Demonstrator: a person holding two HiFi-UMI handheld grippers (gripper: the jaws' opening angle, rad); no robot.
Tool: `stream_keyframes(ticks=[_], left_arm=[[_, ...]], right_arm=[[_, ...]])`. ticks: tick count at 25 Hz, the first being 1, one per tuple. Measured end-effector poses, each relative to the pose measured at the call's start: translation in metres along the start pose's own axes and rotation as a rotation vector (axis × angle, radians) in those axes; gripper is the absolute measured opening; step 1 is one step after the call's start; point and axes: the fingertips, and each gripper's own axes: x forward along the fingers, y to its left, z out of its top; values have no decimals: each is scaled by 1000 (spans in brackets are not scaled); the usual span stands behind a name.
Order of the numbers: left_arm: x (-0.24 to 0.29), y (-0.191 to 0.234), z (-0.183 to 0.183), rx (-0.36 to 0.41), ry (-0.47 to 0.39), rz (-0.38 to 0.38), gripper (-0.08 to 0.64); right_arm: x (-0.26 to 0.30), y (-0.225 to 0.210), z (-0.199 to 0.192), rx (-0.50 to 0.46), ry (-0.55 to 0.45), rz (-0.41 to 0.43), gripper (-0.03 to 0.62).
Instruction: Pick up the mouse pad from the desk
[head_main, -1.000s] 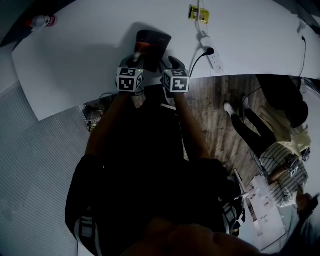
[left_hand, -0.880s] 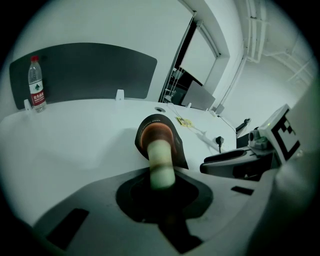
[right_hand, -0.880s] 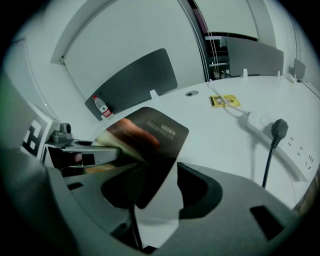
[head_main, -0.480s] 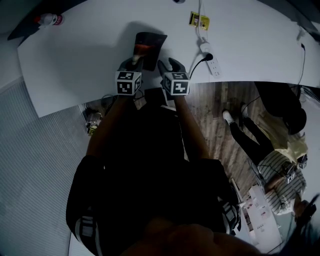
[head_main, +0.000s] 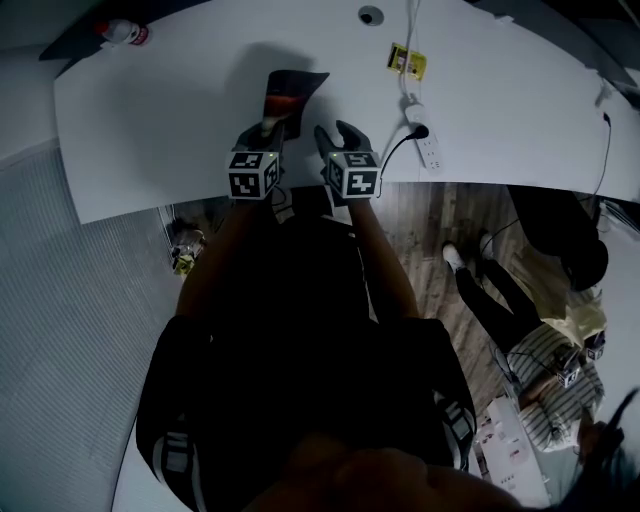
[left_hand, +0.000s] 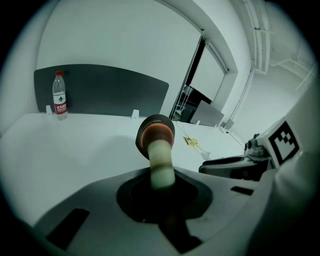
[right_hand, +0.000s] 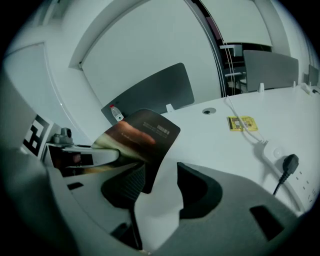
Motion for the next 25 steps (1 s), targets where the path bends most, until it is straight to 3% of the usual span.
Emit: stream_keyframes(ticks=[25], left_arm=[[-127, 65, 75, -41, -201, -40, 28]], right_arm=[[-21, 109, 87, -92, -179, -5, 166]])
